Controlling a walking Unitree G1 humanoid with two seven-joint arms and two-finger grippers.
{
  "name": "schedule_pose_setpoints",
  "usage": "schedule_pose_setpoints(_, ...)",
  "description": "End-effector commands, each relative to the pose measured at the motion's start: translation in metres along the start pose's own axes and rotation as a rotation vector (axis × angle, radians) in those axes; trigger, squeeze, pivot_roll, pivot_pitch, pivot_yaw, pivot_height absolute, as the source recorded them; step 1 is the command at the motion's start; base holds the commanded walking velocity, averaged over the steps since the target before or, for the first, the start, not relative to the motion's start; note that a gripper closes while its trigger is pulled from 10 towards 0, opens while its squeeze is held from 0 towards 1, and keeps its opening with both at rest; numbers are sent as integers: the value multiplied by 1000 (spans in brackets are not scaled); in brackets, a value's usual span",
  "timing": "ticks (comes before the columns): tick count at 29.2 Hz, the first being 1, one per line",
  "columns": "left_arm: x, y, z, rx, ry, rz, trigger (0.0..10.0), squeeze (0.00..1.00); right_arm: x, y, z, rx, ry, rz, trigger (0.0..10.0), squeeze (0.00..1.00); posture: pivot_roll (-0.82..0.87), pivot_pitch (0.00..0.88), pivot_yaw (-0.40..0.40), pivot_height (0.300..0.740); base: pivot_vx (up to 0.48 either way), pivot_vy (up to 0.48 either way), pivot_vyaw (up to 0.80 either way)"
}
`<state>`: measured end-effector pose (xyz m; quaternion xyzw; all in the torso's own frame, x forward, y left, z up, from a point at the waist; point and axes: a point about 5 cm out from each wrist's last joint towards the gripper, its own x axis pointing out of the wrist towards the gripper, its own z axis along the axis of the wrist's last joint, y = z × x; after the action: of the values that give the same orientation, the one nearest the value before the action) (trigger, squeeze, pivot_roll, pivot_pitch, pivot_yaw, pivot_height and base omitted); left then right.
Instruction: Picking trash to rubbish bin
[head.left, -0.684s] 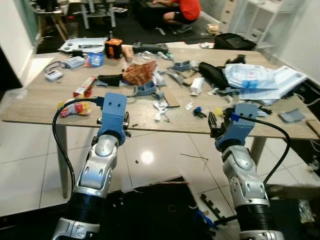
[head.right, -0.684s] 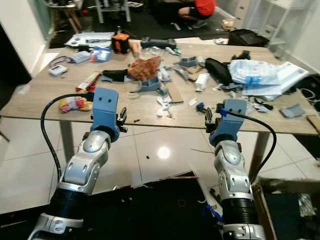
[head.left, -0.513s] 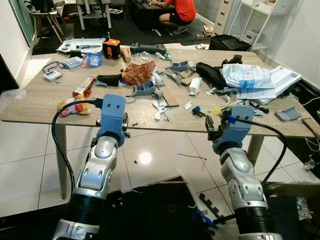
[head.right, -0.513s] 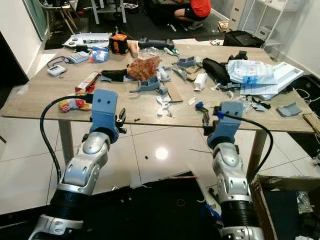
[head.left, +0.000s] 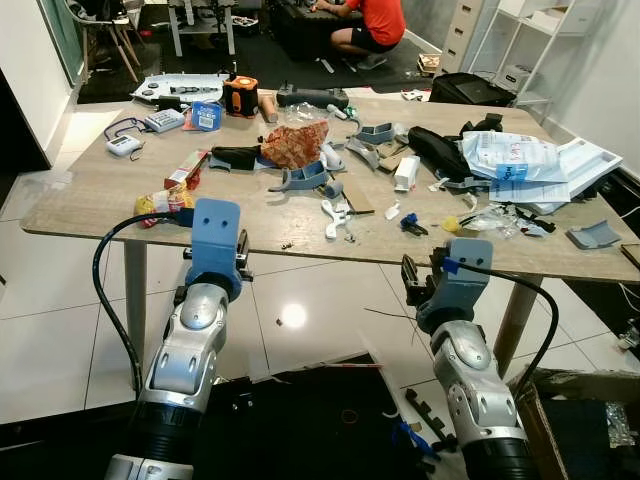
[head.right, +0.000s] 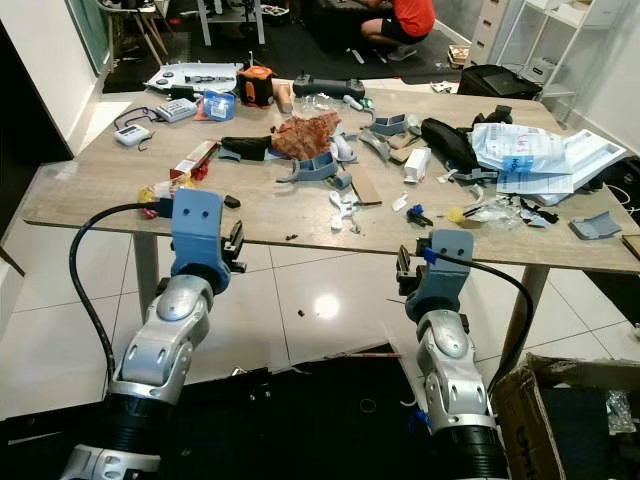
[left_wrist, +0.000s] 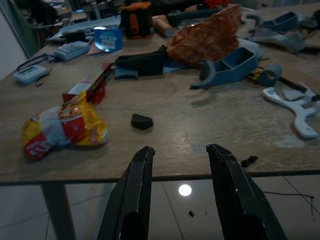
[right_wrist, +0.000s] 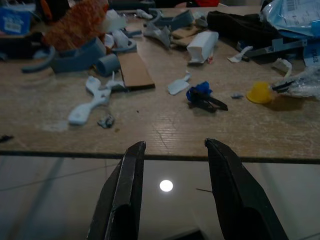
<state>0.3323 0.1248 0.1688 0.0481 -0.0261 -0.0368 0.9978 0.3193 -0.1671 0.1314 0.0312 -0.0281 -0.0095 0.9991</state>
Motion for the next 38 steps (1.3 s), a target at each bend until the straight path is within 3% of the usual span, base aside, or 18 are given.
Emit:
schedule_pose_setpoints(1,-4,-4,-16,13,45,-45,10000,0,-2,0,-9,-33,22,-33,10000,0,15,68,-4,740,0,0,0)
schedule_pose_setpoints(5,-5,-1,-22,17,71,-22,10000,0,-3,-4,-13,-92,38,-82,10000,0,19,68,-10,740,0,0,0)
schedule_pose_setpoints(8,-12,10,-39,13,127,34,10000,0,-3,-7,-14,-142,30,-127,10000,0,-7,75,-13,740,0,0,0)
schedule_pose_setpoints(11,-24,21,-46,8,132,60,10000,0,-4,-6,-11,-111,12,-113,10000,0,-4,83,-19,740,0,0,0)
schedule_pose_setpoints(15,-28,21,-43,-54,118,80,10000,0,-4,-9,-7,-68,-13,-69,10000,0,15,92,-32,740,0,0,0)
schedule_pose_setpoints(19,-10,12,-19,-40,33,41,10000,0,3,5,19,45,-131,16,10000,0,30,72,4,740,0,0,0)
schedule_pose_setpoints(22,-3,3,-5,-58,-36,-41,10000,0,7,8,18,80,-111,-3,10000,0,19,48,3,740,0,0,0)
schedule_pose_setpoints(24,-3,1,-3,-71,-41,-49,10000,0,7,8,17,75,-102,-11,10000,0,33,85,-15,740,0,0,0)
schedule_pose_setpoints(38,-5,1,-6,-74,-6,-51,10000,0,3,2,11,44,-72,-33,10000,0,21,87,6,740,318,0,0)
